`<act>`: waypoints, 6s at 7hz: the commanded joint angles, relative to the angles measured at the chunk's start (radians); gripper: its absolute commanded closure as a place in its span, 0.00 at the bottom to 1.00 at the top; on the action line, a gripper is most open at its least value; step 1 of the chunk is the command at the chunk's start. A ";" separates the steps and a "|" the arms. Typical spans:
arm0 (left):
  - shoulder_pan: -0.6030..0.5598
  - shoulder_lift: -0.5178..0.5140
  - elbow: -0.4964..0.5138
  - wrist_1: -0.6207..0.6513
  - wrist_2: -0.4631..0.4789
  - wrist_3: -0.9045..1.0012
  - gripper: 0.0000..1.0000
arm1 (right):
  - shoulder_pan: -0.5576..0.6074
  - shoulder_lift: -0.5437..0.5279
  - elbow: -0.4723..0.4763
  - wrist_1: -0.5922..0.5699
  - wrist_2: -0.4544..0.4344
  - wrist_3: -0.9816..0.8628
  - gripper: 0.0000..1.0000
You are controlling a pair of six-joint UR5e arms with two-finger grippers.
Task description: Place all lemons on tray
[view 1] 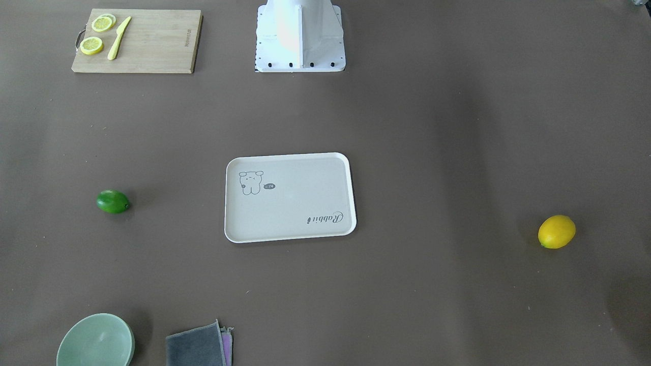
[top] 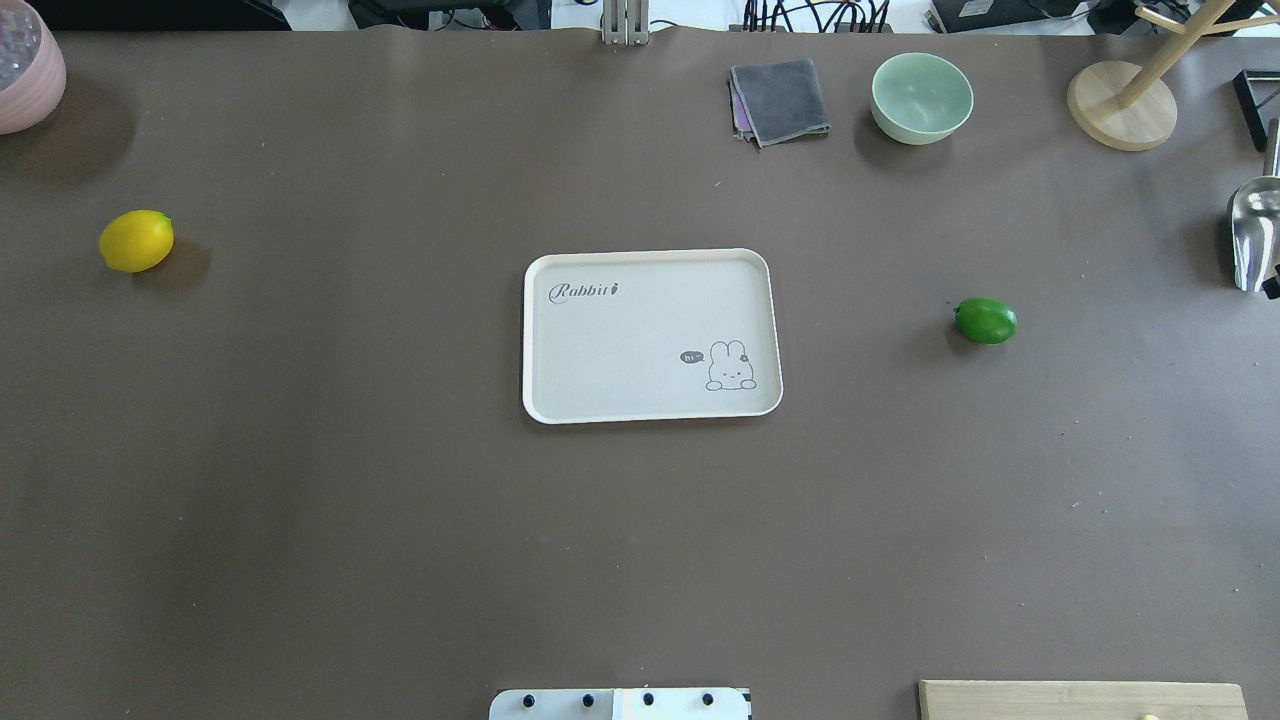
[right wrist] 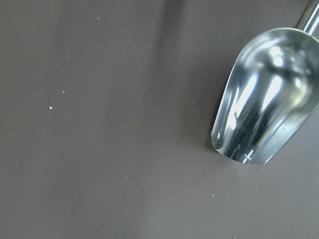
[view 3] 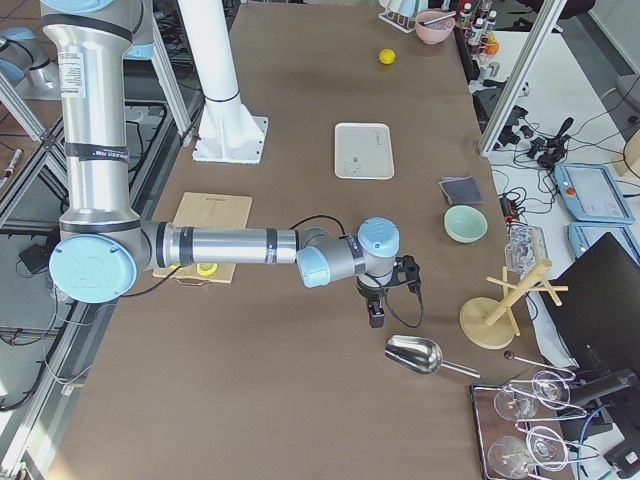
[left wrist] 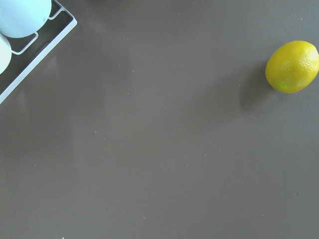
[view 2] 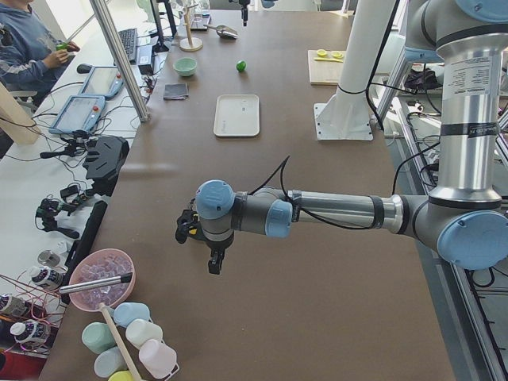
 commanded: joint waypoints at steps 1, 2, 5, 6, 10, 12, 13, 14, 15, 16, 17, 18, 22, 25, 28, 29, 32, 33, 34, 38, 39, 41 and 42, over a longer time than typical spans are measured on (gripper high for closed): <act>-0.001 0.025 -0.018 -0.003 0.002 0.008 0.02 | -0.001 0.001 0.002 0.000 0.002 0.002 0.00; 0.001 0.027 -0.021 -0.005 0.000 0.002 0.02 | -0.001 0.004 0.000 0.000 0.005 0.002 0.00; -0.001 0.025 -0.024 -0.009 0.008 0.002 0.02 | -0.001 0.009 -0.007 0.011 0.005 -0.001 0.00; -0.001 0.018 -0.027 -0.008 0.005 -0.003 0.02 | -0.001 0.009 -0.012 0.020 0.018 0.000 0.00; -0.001 0.022 -0.023 -0.078 -0.004 -0.004 0.02 | 0.000 -0.005 0.034 0.023 0.117 -0.007 0.00; -0.001 0.025 -0.024 -0.094 -0.004 -0.006 0.02 | -0.001 -0.003 0.050 0.025 0.128 -0.004 0.00; 0.001 0.024 -0.029 -0.097 -0.004 -0.039 0.02 | -0.004 -0.002 0.059 0.023 0.133 0.002 0.00; 0.001 0.022 -0.052 -0.097 -0.006 -0.082 0.02 | -0.010 -0.003 0.095 0.025 0.133 -0.003 0.00; 0.001 0.022 -0.066 -0.103 -0.006 -0.096 0.02 | -0.030 0.001 0.102 0.023 0.145 -0.004 0.00; 0.001 0.022 -0.069 -0.147 -0.006 -0.096 0.02 | -0.058 0.009 0.121 0.023 0.151 0.002 0.01; 0.002 0.025 -0.069 -0.197 -0.006 -0.095 0.03 | -0.101 0.039 0.128 0.023 0.150 -0.003 0.02; 0.013 0.019 -0.067 -0.215 -0.004 -0.086 0.04 | -0.127 0.069 0.129 0.025 0.159 -0.010 0.05; 0.144 0.008 -0.055 -0.325 0.011 -0.061 0.03 | -0.283 0.101 0.125 0.250 0.058 -0.020 0.00; 0.231 -0.085 0.021 -0.321 0.069 0.089 0.03 | -0.434 0.152 0.122 0.244 -0.037 -0.112 0.07; 0.235 -0.105 0.048 -0.324 0.071 0.092 0.03 | -0.443 0.159 0.091 0.227 -0.163 -0.246 0.12; 0.252 -0.107 0.051 -0.324 0.087 0.092 0.03 | -0.461 0.166 0.065 0.229 -0.186 -0.259 0.12; 0.282 -0.116 0.062 -0.325 0.129 0.092 0.03 | -0.484 0.209 -0.007 0.227 -0.168 -0.260 0.31; 0.282 -0.127 0.074 -0.324 0.129 0.092 0.03 | -0.472 0.207 -0.015 0.229 -0.157 -0.261 0.96; 0.304 -0.151 0.133 -0.336 0.135 0.094 0.03 | -0.453 0.201 -0.015 0.232 -0.128 -0.256 1.00; 0.366 -0.336 0.302 -0.351 0.199 0.123 0.06 | -0.425 0.322 0.048 0.164 -0.028 -0.044 1.00; 0.392 -0.373 0.346 -0.350 0.209 0.152 0.08 | -0.490 0.360 0.060 0.163 -0.034 0.132 1.00; 0.416 -0.378 0.396 -0.407 0.212 0.154 0.08 | -0.611 0.429 0.062 0.161 -0.124 0.415 1.00; 0.418 -0.380 0.434 -0.444 0.212 0.158 0.09 | -0.645 0.449 0.062 0.141 -0.161 0.495 1.00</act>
